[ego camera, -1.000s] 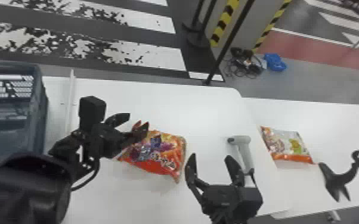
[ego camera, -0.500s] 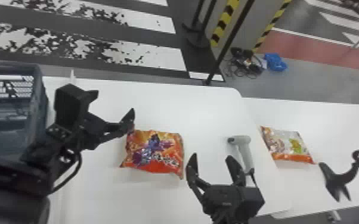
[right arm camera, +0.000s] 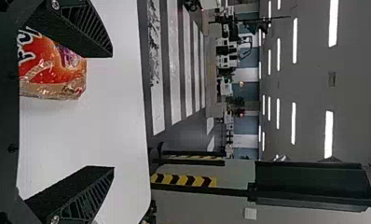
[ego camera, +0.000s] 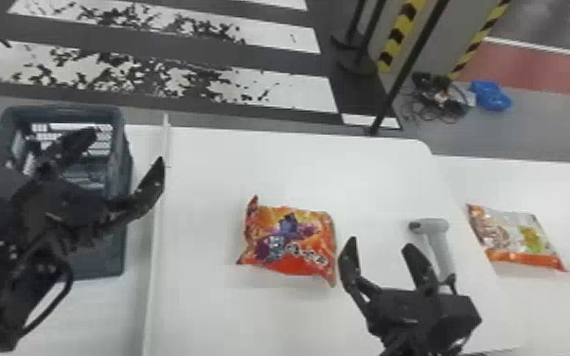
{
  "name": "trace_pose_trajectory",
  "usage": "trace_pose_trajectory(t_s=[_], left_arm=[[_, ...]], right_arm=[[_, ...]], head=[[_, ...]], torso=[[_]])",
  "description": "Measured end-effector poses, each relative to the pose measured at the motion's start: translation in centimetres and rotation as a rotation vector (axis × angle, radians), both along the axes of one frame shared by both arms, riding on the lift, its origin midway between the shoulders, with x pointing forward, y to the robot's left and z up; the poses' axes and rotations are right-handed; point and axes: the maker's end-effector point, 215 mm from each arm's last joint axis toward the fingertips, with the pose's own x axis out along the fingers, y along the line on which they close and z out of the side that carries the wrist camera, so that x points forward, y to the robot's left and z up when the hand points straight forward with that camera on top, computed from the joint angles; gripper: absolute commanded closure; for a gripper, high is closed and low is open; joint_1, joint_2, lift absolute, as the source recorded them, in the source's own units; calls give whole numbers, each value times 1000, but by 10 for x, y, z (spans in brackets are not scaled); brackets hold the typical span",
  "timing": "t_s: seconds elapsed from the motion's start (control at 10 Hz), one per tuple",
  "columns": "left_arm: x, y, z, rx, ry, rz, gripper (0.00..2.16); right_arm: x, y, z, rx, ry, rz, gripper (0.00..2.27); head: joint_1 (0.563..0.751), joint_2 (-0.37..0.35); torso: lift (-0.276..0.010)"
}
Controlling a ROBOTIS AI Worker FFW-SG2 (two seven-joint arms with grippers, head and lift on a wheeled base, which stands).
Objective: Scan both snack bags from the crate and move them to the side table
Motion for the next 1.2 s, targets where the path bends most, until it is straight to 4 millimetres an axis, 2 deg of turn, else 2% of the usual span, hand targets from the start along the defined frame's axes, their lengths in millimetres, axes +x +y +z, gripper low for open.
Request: trace_pose_trajectory(t_s=[0.3,0.6,0.9,1.1,1.2], left_arm=[[-32,34,8,-16,-66,50,90],[-62,54,-1,-21,-66,99,90],[-75,61,-14,-32,-34,133,90],[-77,61,-17,-41,-24,131,90],[-77,61,-18,-48,-22,130,90]], right_arm=[[12,5,4,34,22,22,66],[18,19,-28,166,185,122,76],[16,22,-52,258,389,183,87],[4,27,-72,435,563,251,83],[2,26,-75,496,611,266,80]], head=[[695,-124],[695,-82],[695,-62],[695,-60],[695,-58]], torso=[[-75],[-75],[-75],[-75],[-75]])
